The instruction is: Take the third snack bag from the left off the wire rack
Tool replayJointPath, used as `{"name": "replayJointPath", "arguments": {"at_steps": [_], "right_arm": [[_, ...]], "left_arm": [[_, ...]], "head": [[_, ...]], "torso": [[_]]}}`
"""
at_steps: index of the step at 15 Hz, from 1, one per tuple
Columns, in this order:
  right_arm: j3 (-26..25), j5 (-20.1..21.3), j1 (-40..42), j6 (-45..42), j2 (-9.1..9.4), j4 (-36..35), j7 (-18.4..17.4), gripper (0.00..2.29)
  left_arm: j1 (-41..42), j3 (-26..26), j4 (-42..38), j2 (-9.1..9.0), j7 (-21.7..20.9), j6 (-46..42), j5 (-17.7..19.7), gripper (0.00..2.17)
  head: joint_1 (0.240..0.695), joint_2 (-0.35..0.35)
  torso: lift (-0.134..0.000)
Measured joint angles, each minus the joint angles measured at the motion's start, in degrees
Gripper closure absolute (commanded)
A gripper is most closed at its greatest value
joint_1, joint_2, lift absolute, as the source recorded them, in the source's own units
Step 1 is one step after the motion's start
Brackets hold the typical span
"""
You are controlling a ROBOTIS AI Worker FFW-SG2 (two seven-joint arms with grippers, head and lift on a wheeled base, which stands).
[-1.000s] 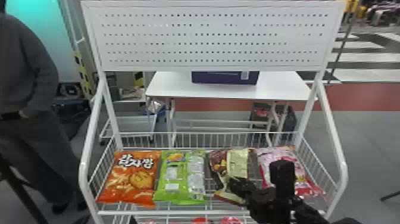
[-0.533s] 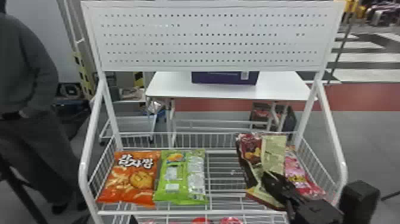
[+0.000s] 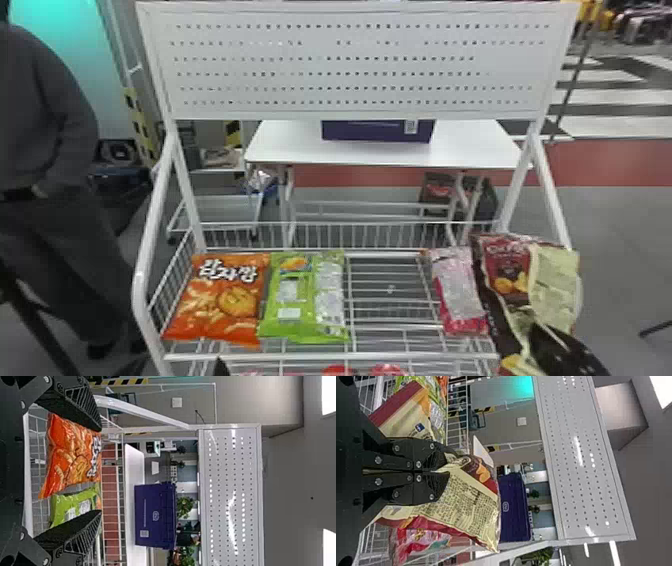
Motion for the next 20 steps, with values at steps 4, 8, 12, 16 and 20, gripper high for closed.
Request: {"name": "replayJointPath", "arguments": {"at_steps": [4, 8, 12, 16, 20], "right_arm": [[-4.4, -1.9, 4.3, -2.6, -0.13, -0.1, 0.0, 2.24], [-5.4, -2.3, 5.6, -3.6, -0.14, -0.3, 0.0, 2.24], [-4.9, -1.4, 5.8, -3.6, -0.14, -0.7, -0.2, 2.24], [-4.9, -1.1, 5.8, -3.6, -0.41, -0.9, -0.4, 2.24], [-5.1, -1.1, 6.1, -3.6, -0.66, -0.9, -0.5, 2.24]], "left_arm": [[-0.1, 0.6, 0.1, 0.13, -0.1, 0.0, 0.5, 0.17], [-0.4, 0.6, 0.1, 0.25, -0.2, 0.2, 0.8, 0.17], [-0.1, 1.0, -0.2, 0.40, -0.2, 0.4, 0.7, 0.17], [0.0, 1.2, -0.6, 0.42, -0.2, 0.4, 0.7, 0.17], [0.0, 1.2, -0.7, 0.42, -0.2, 0.5, 0.7, 0.17]], "head": [[0.499, 0.000], [0.499, 0.000], [0.499, 0.000], [0.499, 0.000], [0.499, 0.000]], "torso": [[0.000], [0.000], [0.000], [0.000], [0.000]]}}
